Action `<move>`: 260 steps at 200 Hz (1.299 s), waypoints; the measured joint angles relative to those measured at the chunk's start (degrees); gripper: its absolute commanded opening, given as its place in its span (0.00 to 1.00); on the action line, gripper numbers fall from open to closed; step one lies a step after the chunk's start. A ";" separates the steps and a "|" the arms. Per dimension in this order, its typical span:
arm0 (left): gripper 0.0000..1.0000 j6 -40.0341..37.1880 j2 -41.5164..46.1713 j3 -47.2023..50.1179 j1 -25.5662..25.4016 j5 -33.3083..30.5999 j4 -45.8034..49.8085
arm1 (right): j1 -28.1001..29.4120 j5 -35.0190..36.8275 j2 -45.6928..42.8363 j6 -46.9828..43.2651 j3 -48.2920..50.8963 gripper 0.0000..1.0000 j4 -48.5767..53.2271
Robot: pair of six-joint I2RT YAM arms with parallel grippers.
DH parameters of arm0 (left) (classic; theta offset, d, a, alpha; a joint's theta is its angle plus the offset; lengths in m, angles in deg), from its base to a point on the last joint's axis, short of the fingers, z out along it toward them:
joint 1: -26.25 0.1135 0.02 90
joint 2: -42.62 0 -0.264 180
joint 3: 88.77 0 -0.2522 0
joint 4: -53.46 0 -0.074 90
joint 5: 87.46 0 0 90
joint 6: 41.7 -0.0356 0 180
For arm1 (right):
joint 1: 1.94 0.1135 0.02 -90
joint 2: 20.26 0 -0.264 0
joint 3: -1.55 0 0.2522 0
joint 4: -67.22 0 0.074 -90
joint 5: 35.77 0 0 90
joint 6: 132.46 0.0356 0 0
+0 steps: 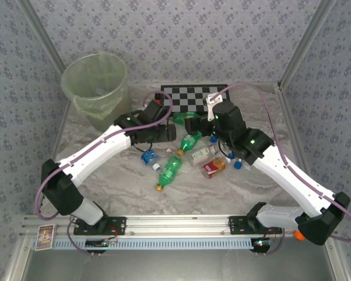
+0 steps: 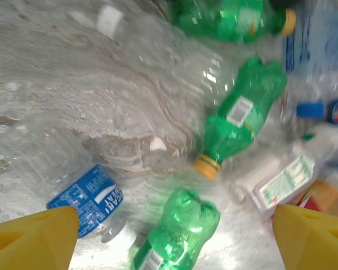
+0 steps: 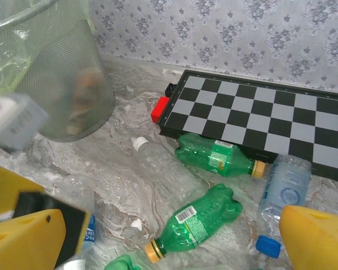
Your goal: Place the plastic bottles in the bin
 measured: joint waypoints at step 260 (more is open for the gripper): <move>0.65 -14.58 -19.41 6.91 -6.54 8.20 -4.37 | 2.54 8.15 -14.71 5.11 8.46 1.00 14.14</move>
